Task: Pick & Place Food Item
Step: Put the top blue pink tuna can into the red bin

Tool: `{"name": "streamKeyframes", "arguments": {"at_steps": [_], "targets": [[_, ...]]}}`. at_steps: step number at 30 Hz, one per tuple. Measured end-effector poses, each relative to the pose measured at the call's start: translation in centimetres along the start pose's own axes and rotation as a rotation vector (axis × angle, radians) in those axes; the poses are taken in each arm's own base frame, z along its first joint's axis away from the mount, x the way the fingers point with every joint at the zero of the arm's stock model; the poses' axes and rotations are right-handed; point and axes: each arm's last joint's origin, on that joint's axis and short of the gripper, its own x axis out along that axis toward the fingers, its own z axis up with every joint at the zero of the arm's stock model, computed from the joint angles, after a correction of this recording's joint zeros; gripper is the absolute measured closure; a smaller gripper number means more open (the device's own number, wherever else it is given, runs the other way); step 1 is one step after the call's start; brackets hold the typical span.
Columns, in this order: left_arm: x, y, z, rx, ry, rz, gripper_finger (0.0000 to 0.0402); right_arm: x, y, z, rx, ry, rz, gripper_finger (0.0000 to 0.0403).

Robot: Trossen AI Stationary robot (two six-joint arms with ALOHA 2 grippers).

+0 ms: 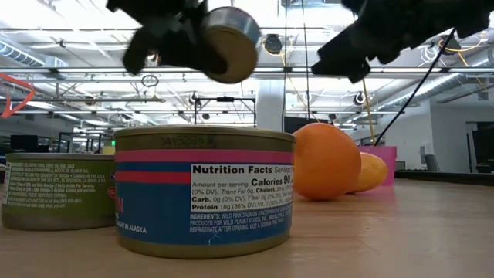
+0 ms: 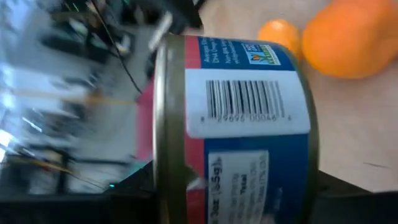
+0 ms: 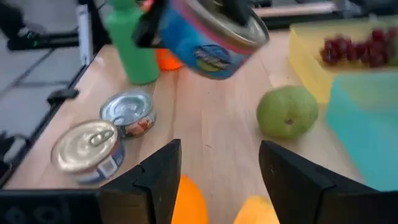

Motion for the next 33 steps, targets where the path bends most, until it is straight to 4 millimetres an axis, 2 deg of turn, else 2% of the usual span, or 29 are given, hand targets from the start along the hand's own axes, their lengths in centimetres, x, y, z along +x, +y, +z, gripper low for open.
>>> {"name": "streamKeyframes", "arguments": {"at_steps": [5,9,16,19,24,33], "targets": [[1.5,-0.2,0.6,0.195,-0.006,0.093,0.0214,1.8,-1.2,-0.6,0.171,-0.072,0.001,0.0202],[2.1,0.0,0.5,0.328,0.031,0.145,0.0218,3.1,-3.2,-1.5,0.256,-0.111,0.044,0.0192],[1.8,0.5,1.1,0.419,0.033,0.213,0.0205,2.8,-7.6,-2.6,0.494,-0.203,0.221,0.0141],[1.7,0.6,1.3,0.477,0.028,0.217,0.0218,2.2,-8.7,-2.6,0.591,-0.283,0.292,0.0121],[1.7,0.8,1.4,0.500,0.022,0.232,0.0219,2.2,-9.0,-1.9,0.675,-0.323,0.415,0.0109],[1.7,1.0,1.7,0.519,-0.032,0.235,0.0213,3.1,-8.1,0.1,0.666,-0.328,0.459,0.0114]]}}
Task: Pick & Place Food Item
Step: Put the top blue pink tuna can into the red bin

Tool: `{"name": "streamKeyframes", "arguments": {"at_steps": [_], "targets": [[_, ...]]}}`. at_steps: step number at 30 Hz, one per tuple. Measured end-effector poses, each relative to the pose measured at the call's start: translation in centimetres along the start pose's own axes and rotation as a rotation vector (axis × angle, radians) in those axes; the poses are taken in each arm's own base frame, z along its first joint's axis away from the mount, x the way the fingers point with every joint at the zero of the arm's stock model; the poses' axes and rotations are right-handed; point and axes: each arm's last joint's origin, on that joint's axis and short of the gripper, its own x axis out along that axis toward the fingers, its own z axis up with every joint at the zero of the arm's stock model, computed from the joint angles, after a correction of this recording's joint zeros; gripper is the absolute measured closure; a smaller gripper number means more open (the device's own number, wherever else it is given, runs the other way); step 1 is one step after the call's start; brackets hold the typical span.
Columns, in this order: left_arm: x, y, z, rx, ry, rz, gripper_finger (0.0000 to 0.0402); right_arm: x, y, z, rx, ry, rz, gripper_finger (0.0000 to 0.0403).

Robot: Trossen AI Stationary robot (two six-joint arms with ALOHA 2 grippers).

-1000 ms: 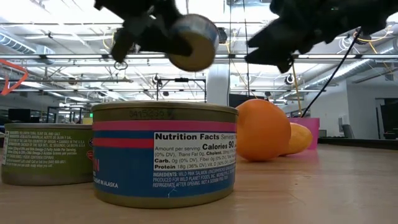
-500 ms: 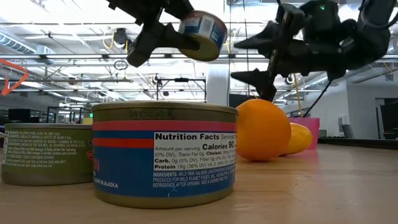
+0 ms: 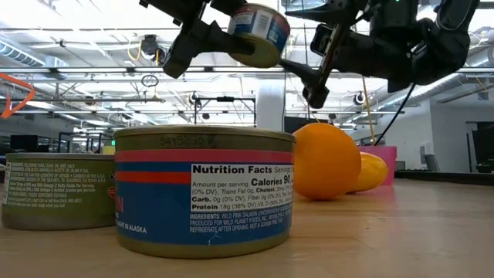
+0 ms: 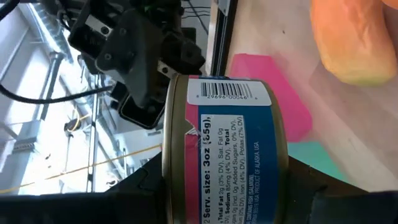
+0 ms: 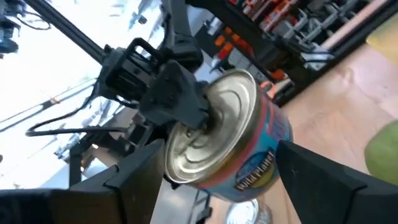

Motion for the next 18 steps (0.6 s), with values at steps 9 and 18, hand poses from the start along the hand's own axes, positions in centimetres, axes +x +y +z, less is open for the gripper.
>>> {"name": "streamKeyframes", "arguments": {"at_steps": [9,18], "targets": [[0.44,0.36,-0.37,0.062,0.008,0.022,0.0219,0.33,-0.21,-0.12,0.011,0.012,-0.046,0.0114],[0.87,0.42,-0.76,0.065,0.005,0.017,0.0218,0.78,0.00,-0.16,0.023,0.030,-0.048,0.0126]]}}
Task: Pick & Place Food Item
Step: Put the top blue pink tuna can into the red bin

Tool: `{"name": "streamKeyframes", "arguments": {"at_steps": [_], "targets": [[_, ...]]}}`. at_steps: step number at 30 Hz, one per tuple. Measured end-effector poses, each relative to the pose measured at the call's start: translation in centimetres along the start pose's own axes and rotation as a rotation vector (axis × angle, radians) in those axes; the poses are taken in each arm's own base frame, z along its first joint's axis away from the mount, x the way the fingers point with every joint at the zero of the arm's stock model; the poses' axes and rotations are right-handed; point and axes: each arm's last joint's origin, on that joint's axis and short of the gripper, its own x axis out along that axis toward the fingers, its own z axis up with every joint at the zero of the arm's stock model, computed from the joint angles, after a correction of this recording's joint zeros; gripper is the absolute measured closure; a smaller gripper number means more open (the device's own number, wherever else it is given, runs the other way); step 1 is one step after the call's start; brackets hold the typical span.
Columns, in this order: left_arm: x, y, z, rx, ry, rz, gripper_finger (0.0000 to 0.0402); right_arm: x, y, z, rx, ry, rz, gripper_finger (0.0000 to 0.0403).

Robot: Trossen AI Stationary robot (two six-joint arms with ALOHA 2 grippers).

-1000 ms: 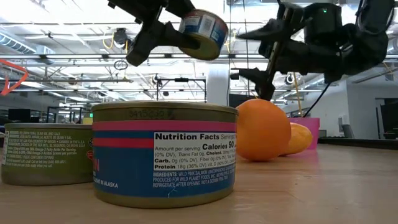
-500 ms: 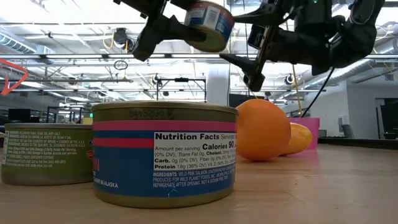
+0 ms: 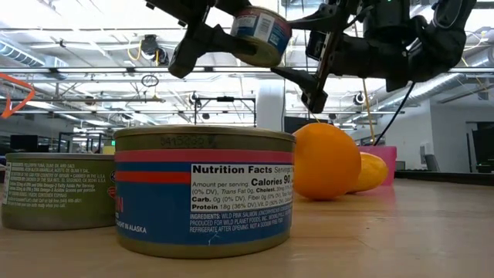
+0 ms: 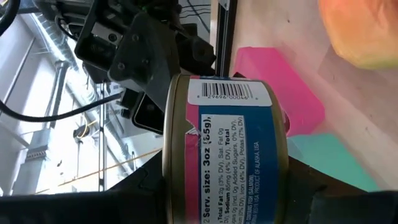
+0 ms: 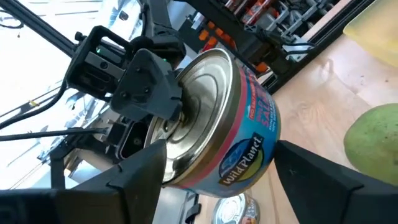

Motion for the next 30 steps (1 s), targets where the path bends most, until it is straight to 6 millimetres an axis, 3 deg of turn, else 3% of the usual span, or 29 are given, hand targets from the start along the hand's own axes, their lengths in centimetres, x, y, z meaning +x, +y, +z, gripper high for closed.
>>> {"name": "streamKeyframes", "arguments": {"at_steps": [10,14,17,26,30], "targets": [[0.0,0.0,0.1,0.003,-0.025,-0.005,0.0211,0.7,0.3,0.3,-0.003,0.026,0.004,0.0212],[-0.1,0.0,0.1,0.009,-0.010,-0.003,0.0219,0.8,0.2,0.4,-0.041,0.003,-0.038,0.0218],[-0.3,0.0,0.3,0.027,-0.004,0.006,0.0219,0.8,0.2,0.3,-0.061,0.021,-0.021,0.0195],[-0.7,0.9,0.8,0.053,-0.038,0.083,0.0219,1.0,0.7,-0.1,-0.025,0.065,0.024,0.0068],[-0.5,0.9,0.6,0.021,-0.043,0.080,0.0219,1.2,1.3,-0.4,-0.036,0.051,0.055,0.0049]]}}
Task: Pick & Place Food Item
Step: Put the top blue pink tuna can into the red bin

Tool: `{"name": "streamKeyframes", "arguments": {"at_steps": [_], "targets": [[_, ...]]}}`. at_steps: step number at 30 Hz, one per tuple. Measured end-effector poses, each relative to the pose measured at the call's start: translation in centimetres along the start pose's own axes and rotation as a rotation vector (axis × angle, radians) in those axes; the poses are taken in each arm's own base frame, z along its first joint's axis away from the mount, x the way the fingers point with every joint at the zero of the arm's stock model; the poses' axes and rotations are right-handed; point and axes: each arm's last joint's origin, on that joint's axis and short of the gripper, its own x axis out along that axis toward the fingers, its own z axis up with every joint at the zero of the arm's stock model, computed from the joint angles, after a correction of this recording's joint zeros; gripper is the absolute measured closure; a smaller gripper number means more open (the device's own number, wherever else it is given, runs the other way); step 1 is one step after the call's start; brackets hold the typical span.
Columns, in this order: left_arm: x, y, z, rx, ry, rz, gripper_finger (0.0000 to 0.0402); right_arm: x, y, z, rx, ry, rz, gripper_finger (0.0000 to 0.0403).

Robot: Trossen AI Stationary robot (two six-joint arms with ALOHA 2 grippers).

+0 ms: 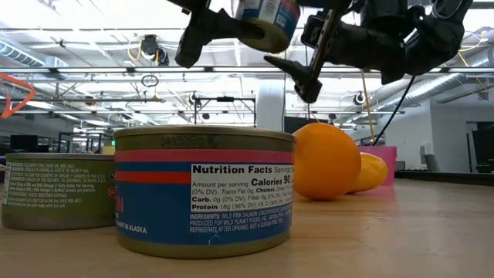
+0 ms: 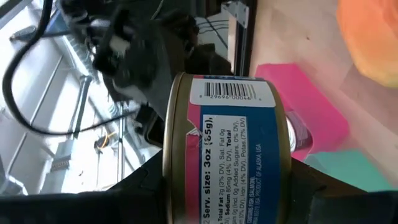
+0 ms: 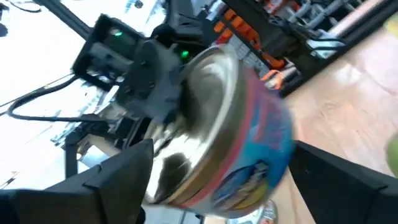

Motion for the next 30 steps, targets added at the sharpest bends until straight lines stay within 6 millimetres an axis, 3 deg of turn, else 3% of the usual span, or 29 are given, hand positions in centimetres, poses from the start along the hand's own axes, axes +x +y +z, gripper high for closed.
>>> {"name": "streamKeyframes", "arguments": {"at_steps": [4,12,21,30], "targets": [[0.1,0.1,-0.2,-0.018,0.013,0.000,0.0209,0.1,0.4,-0.1,0.010,-0.002,0.029,0.0069],[0.1,-0.4,-0.2,0.043,0.023,-0.035,0.0215,0.0,0.5,-0.2,0.087,0.026,0.065,0.0174],[0.0,-0.2,-0.1,-0.152,0.000,-0.028,0.0140,0.0,0.7,0.0,0.038,0.004,0.090,0.0191],[-1.9,-0.1,1.9,-0.436,-0.107,-0.039,0.0064,-0.2,0.8,0.7,-0.007,-0.033,0.116,0.0199]]}}
